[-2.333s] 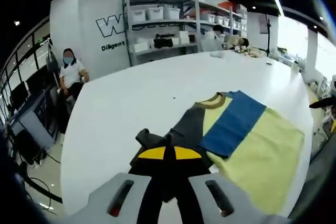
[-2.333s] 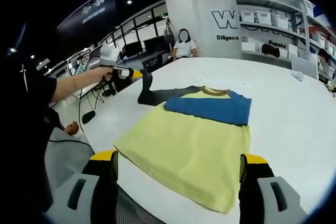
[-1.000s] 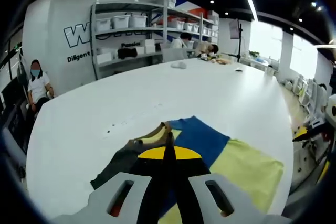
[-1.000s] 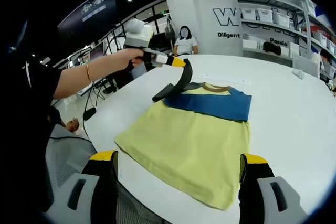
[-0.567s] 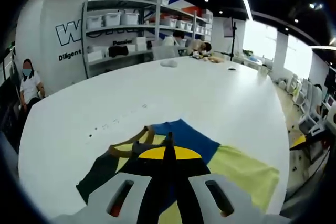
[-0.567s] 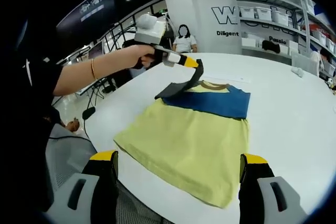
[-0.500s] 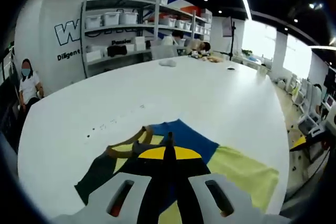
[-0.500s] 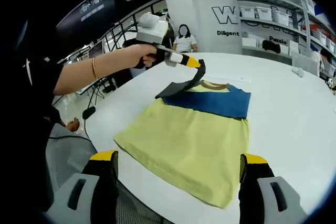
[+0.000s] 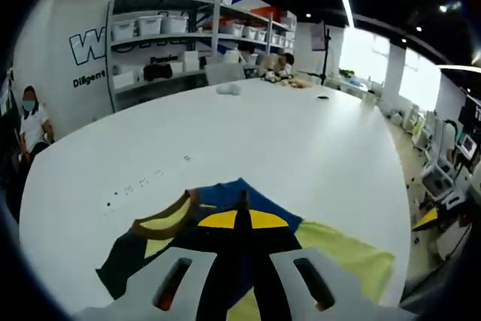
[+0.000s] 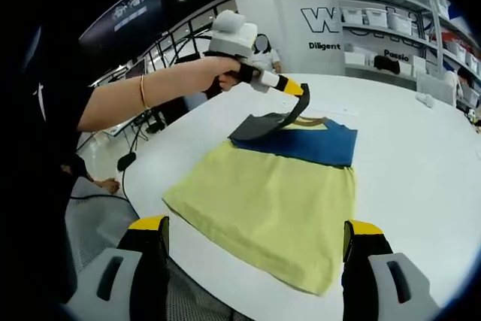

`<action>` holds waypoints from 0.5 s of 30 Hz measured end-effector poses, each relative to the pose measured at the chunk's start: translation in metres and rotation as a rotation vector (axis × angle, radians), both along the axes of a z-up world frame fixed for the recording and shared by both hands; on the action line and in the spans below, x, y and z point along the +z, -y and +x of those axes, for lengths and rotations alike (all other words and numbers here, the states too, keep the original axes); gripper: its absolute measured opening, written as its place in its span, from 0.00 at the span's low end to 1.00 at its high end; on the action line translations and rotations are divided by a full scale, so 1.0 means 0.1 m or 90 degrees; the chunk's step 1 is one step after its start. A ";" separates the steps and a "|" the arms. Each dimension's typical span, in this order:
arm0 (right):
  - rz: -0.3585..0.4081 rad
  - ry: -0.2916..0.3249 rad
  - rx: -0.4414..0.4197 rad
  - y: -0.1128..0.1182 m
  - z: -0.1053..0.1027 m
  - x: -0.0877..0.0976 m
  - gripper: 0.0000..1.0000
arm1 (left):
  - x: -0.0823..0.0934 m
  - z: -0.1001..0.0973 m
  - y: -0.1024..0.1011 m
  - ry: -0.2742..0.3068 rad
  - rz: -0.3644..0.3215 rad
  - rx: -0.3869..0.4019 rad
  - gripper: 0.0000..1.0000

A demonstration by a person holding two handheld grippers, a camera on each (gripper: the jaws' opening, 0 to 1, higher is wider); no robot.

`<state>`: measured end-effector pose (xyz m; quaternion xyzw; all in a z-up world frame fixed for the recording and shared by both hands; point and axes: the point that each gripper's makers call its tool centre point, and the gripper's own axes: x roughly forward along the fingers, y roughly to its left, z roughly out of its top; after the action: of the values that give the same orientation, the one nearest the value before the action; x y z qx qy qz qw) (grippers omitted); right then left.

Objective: Fold the garment on the visible template until the final outline fits inside the template.

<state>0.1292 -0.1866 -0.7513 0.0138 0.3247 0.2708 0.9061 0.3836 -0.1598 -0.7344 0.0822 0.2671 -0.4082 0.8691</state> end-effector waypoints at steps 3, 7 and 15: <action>0.000 -0.002 0.000 0.01 0.00 -0.01 0.99 | -0.14 -0.02 0.05 -0.011 0.013 -0.005 0.00; 0.000 -0.004 0.000 0.01 0.01 -0.01 0.99 | -0.32 -0.04 0.12 -0.026 0.029 -0.009 0.00; 0.006 -0.004 -0.004 0.04 0.02 -0.03 0.99 | -0.67 -0.05 0.28 -0.056 0.047 -0.012 0.00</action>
<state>0.1314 -0.1905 -0.7538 0.0198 0.3263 0.2695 0.9058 0.3789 -0.1876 -0.8010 0.0984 0.3188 -0.4093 0.8492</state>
